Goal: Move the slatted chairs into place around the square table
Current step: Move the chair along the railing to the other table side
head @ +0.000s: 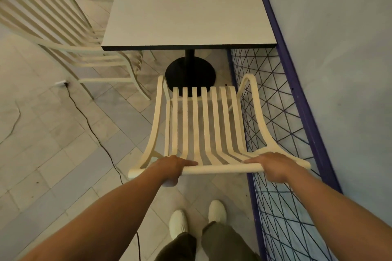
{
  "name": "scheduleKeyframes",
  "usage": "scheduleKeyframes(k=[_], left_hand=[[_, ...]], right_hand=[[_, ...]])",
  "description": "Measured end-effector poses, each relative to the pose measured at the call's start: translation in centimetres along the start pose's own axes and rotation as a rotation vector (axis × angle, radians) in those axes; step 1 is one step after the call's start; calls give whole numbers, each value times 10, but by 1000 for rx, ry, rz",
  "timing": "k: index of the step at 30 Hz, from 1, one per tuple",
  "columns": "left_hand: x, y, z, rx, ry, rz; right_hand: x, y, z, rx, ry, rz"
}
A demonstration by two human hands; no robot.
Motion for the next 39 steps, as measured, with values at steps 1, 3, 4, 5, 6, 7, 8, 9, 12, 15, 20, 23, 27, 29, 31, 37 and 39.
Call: scheduleKeyframes(k=[1, 3, 4, 5, 6, 7, 8, 9, 12, 15, 20, 23, 27, 29, 31, 37, 39], left_hand=[[0, -1, 0, -3, -1, 2], [-1, 0, 1, -4, 10, -10], [0, 1, 0, 2, 9, -12], [2, 0, -1, 3, 6, -15], [4, -1, -2, -2, 8, -17], [5, -1, -4, -3, 11, -22], [7, -1, -6, -3, 13, -24], [7, 0, -8, 1, 11, -26], [9, 0, -13, 2, -20, -27], [5, -5, -14, -35, -106, -31], [7, -6, -16, -7, -46, -42], [14, -3, -20, 3, -57, -36], [28, -1, -36, 7, -34, -41], [36, 1, -46, 1, -20, -37], [44, 2, -56, 6, -7, -37], [68, 1, -80, 8, 19, -38], [77, 1, -88, 0, 28, -39]], right_hand=[[0, 0, 0, 4, 2, 0], [-1, -2, 0, 16, 11, 1], [-1, -2, -1, 16, 13, -2], [0, -1, -2, 19, 13, -6], [2, 1, -4, 18, 16, -13], [3, 2, -5, 18, 17, -16], [5, 3, -6, 19, 14, -19], [6, 4, -7, 27, 6, -21], [11, 10, -6, 99, -17, -27], [16, 14, -5, 160, -20, -61], [20, 10, -7, 95, -41, -70], [22, 12, -14, 61, -62, -86], [36, 25, -31, 85, -31, -72], [45, 32, -38, 80, -23, -71], [54, 39, -46, 73, -14, -70], [73, 54, -71, 64, -8, -63], [81, 60, -78, 64, -11, -52]])
Point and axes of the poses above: each hand's wrist, its own x-axis towards the middle knuckle, its own z-axis out of the palm, y = z × x, the point moved 7 cm from there along x, towards the middle knuckle, and after that the axes turned 8 degrees about -x, right-handed, at the moved point
